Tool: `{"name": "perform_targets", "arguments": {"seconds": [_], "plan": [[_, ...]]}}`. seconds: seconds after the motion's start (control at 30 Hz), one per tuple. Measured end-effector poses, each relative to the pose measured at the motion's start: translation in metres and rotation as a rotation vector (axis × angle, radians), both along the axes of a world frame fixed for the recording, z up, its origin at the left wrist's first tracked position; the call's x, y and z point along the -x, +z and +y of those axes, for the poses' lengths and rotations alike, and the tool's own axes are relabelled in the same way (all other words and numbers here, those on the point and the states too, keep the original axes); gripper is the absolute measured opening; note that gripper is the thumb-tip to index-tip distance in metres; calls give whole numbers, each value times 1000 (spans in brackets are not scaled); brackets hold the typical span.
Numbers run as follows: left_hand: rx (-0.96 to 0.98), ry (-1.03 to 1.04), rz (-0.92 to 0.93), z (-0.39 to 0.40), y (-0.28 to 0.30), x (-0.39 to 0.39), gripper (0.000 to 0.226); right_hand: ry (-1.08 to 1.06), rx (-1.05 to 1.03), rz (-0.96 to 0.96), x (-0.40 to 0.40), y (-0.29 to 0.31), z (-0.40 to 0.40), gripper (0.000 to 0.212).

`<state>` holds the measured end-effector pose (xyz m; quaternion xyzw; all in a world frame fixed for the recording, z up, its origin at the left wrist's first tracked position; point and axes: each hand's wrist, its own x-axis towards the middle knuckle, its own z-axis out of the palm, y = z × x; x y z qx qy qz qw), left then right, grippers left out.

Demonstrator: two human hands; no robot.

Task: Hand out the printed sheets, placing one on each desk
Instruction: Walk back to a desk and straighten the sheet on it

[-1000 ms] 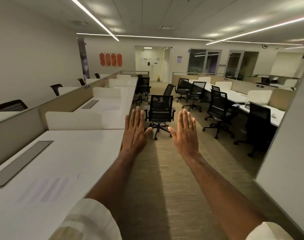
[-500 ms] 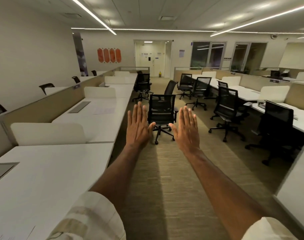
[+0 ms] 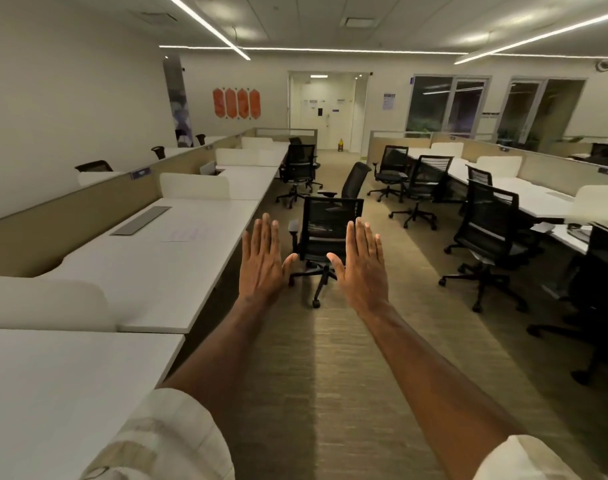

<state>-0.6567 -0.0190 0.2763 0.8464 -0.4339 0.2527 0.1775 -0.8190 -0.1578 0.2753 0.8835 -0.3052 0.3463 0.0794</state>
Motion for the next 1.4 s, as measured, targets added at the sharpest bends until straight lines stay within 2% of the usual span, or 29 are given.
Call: {"name": "perform_targets", "arguments": {"seconds": [0.27, 0.63, 0.9, 1.13, 1.4], "plan": [[-20, 27, -1, -152, -29, -140, 78, 32, 36, 43, -141, -26, -156, 79], [-38, 90, -4, -363, -19, -355, 78, 74, -19, 9, -356, -21, -359, 76], [-44, 179, -3, -458, -39, -491, 79, 150, -52, 1, -501, -33, -485, 75], [-66, 340, 40, -552, -59, -607, 79, 343, -121, -17, -643, -47, -587, 76], [-82, 527, 59, -592, -66, -716, 78, 552, -111, 50, -795, -49, -639, 78]]}}
